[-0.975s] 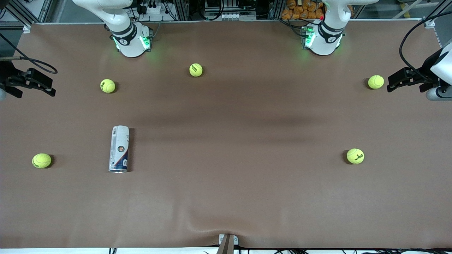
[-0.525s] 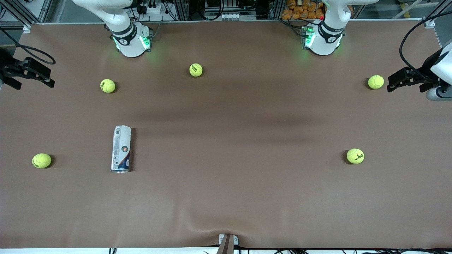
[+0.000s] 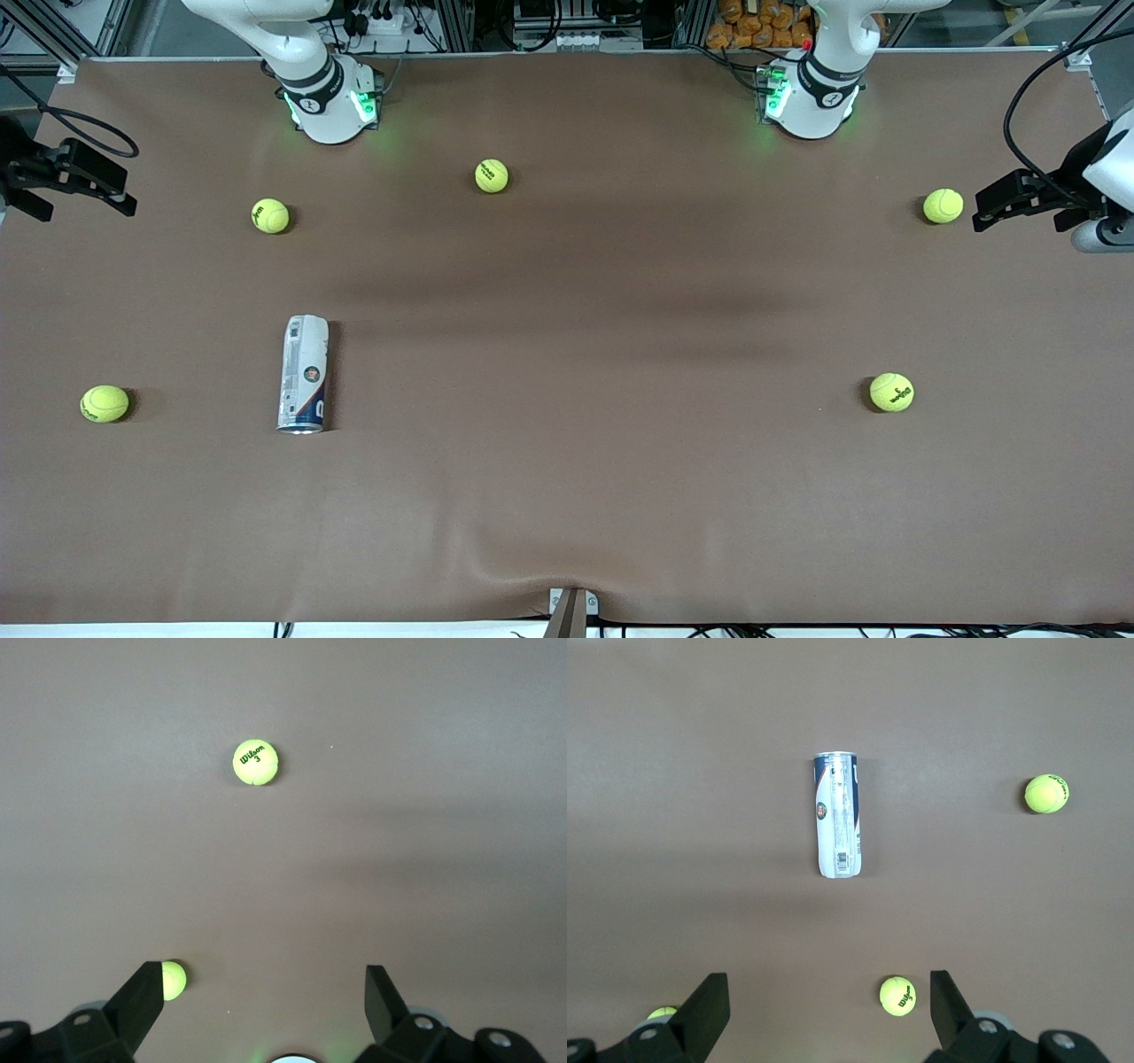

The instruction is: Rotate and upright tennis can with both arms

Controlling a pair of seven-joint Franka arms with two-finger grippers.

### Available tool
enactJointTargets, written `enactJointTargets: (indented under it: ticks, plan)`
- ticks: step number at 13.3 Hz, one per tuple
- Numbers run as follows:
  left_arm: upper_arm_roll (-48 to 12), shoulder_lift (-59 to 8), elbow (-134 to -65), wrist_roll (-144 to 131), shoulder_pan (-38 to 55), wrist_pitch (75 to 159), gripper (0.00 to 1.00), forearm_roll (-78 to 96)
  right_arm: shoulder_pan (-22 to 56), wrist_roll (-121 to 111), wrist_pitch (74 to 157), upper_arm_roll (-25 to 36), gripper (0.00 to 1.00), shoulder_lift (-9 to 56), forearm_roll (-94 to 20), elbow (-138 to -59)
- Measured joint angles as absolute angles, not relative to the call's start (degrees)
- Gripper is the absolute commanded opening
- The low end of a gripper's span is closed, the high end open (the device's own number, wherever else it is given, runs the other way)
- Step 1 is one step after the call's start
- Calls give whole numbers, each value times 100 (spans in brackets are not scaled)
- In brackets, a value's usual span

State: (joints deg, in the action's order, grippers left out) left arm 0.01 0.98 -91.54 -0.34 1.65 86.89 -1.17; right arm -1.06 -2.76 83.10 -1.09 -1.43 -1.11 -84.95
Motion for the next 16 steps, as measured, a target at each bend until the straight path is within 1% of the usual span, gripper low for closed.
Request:
enactJointTargets:
  ticks: [6, 8, 13, 14, 16]
  plan:
    - [-20, 98, -9154, -34, 198, 8689, 100, -117, -106, -276, 8252, -93, 100, -122, -111, -8527]
    - [-61, 98, -9153, -34, 205, 8689, 100, -117, -107, -276, 8243, -90, 100, -3, -111, -8563]
    - [-82, 98, -9151, -34, 198, 8689, 100, -117, -49, -279, 8273, -115, 100, 730, -109, -8781]
    - [-82, 98, -9151, -34, 198, 8689, 100, -117, -25, -279, 8365, -118, 100, 870, -109, -8907]
    - [-81, 98, -9151, -34, 191, 8689, 100, -117, -21, -279, 8848, -118, 100, 1162, -109, -9240]
